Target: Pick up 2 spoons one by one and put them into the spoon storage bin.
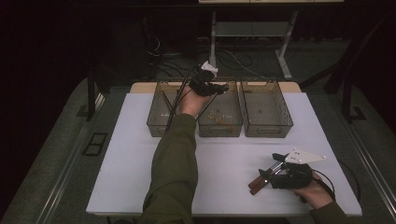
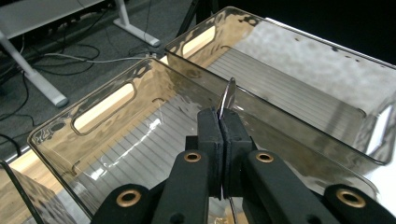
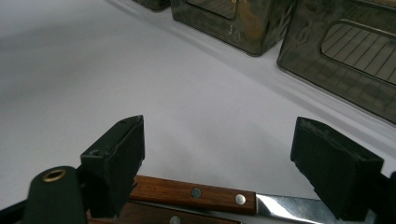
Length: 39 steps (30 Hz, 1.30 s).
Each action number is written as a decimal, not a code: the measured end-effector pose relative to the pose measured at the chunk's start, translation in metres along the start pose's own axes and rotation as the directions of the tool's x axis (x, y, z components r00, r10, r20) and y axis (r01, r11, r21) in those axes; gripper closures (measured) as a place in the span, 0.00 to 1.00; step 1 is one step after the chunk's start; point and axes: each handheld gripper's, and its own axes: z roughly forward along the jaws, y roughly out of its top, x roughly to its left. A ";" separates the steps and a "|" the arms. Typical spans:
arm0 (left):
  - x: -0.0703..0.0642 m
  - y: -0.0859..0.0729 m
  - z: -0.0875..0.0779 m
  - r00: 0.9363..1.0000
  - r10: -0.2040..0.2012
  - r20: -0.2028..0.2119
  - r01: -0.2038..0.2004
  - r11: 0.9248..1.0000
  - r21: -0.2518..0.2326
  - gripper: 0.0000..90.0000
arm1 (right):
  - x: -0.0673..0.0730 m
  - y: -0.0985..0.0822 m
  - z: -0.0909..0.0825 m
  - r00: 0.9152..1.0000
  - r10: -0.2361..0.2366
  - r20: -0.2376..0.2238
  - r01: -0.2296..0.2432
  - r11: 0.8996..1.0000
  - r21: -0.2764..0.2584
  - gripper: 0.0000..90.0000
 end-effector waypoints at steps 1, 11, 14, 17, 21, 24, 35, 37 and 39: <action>0.001 0.000 0.001 1.000 0.001 -0.004 -0.001 1.000 0.003 0.98 | 0.000 0.000 0.000 1.000 0.000 -0.001 0.000 1.000 0.001 0.20; 0.003 -0.002 0.020 0.998 -0.052 -0.017 0.052 0.999 0.001 0.98 | 0.000 0.000 0.000 1.000 -0.011 -0.002 0.011 1.000 -0.002 0.20; 0.002 -0.004 0.025 0.999 -0.045 -0.024 0.045 0.999 0.017 0.98 | 0.001 0.000 0.000 1.000 -0.009 -0.005 0.009 1.000 0.001 0.20; 0.000 -0.006 0.031 0.998 -0.047 -0.031 0.048 0.998 0.028 0.98 | 0.001 0.000 0.000 1.000 -0.010 -0.006 0.010 1.000 0.000 0.20; -0.001 -0.007 0.033 0.998 -0.046 -0.044 0.047 0.998 0.032 0.86 | 0.001 0.001 0.000 1.000 -0.013 -0.006 0.013 1.000 0.000 0.20; -0.003 -0.006 0.032 0.998 -0.038 -0.040 0.039 0.999 0.033 0.81 | 0.001 0.001 0.000 1.000 -0.013 -0.006 0.013 1.000 -0.002 0.20; -0.012 -0.010 0.013 1.000 -0.024 -0.004 0.024 1.000 0.005 0.68 | 0.000 0.000 0.000 1.000 -0.017 0.002 0.017 1.000 0.000 0.20; -0.013 -0.012 0.007 1.000 -0.007 0.010 0.007 1.000 0.019 0.65 | 0.000 0.000 0.000 1.000 -0.013 0.001 0.013 1.000 0.005 0.20; -0.015 -0.014 0.001 1.000 -0.010 0.024 0.009 1.000 0.013 0.62 | 0.000 0.000 0.000 1.000 -0.017 0.002 0.017 1.000 0.005 0.20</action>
